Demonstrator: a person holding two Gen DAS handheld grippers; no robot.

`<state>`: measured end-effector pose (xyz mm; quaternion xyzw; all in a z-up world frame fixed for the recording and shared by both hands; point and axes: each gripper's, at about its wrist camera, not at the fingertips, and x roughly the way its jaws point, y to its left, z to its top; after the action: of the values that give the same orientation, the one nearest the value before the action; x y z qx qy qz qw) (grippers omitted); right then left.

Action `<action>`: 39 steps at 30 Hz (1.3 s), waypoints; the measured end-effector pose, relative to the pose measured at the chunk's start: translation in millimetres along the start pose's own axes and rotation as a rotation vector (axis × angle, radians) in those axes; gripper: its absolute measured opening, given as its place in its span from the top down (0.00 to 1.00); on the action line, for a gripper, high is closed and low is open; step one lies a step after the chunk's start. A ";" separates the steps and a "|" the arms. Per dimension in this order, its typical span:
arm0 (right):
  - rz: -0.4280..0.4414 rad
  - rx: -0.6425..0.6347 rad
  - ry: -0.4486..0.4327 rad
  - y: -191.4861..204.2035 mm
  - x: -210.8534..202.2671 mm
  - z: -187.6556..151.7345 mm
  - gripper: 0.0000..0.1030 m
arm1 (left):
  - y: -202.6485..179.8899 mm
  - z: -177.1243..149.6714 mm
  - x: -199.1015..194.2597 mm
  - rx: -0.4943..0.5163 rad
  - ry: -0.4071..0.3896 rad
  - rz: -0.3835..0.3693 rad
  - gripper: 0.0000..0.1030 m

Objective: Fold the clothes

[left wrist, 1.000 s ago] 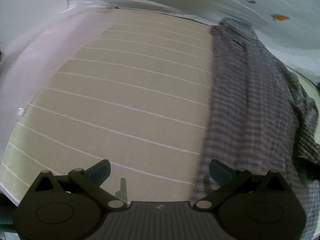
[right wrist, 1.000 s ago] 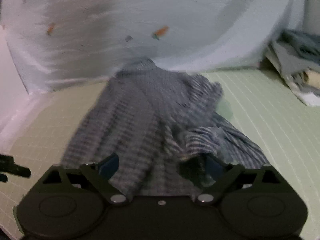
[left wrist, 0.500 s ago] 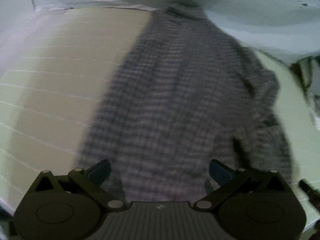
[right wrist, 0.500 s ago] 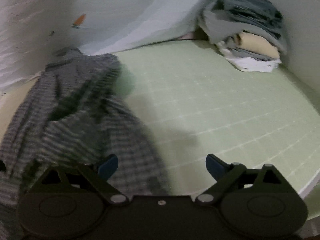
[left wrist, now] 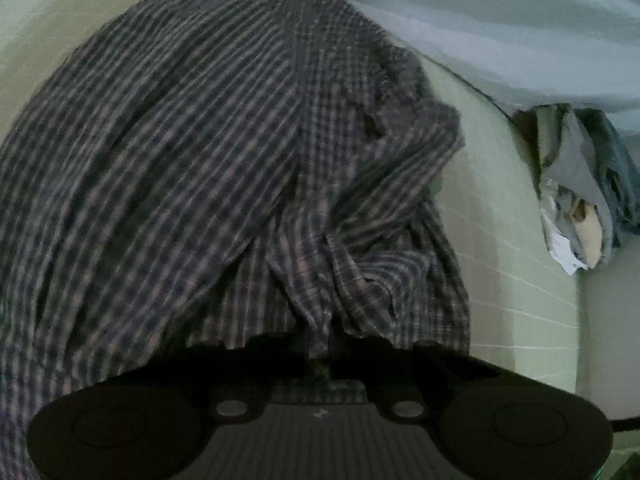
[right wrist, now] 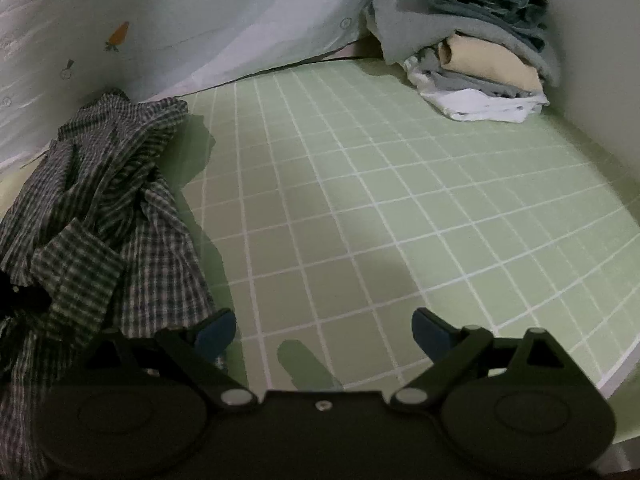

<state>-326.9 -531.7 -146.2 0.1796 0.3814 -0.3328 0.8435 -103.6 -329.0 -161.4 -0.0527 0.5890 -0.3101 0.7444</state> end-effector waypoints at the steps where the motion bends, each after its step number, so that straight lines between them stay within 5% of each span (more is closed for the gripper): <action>1: 0.000 0.004 0.002 1.9 1.6 -0.3 0.07 | -1.3 2.8 -6.0 0.007 -0.013 -0.019 0.94; 6: 0.003 0.028 -0.002 22.4 3.2 -2.5 0.07 | 10.7 39.6 -50.1 -0.029 -0.119 -0.138 0.95; 12: -0.021 0.017 -0.009 73.4 -3.2 -7.0 0.07 | 66.7 128.6 -138.8 -0.088 -0.327 -0.192 0.95; 17: -0.065 -0.017 -0.029 120.9 -10.5 -9.3 0.07 | 146.1 189.7 -196.8 -0.147 -0.479 -0.120 0.95; 21: -0.111 -0.064 -0.040 159.2 -18.4 -12.9 0.07 | 216.1 221.6 -205.4 -0.266 -0.536 -0.010 0.91; 25: -0.149 -0.085 -0.020 186.4 -25.1 -21.3 0.07 | 256.0 220.6 -174.2 -0.323 -0.444 0.077 0.50; 28: -0.185 -0.094 -0.004 205.6 -32.1 -27.7 0.07 | 270.0 201.8 -153.0 -0.309 -0.374 0.104 0.33; 34: -0.214 -0.106 -0.002 226.3 -41.4 -33.4 0.07 | 266.6 140.1 -129.6 -0.278 -0.238 0.116 0.32; 39: -0.189 -0.136 -0.022 227.7 -43.0 -30.9 0.07 | 249.4 89.4 -132.4 -0.243 -0.199 0.126 0.31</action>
<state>-204.9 -333.6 -122.0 0.0816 0.4088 -0.3862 0.8228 62.4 -85.2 -133.4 -0.1359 0.5475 -0.1826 0.8053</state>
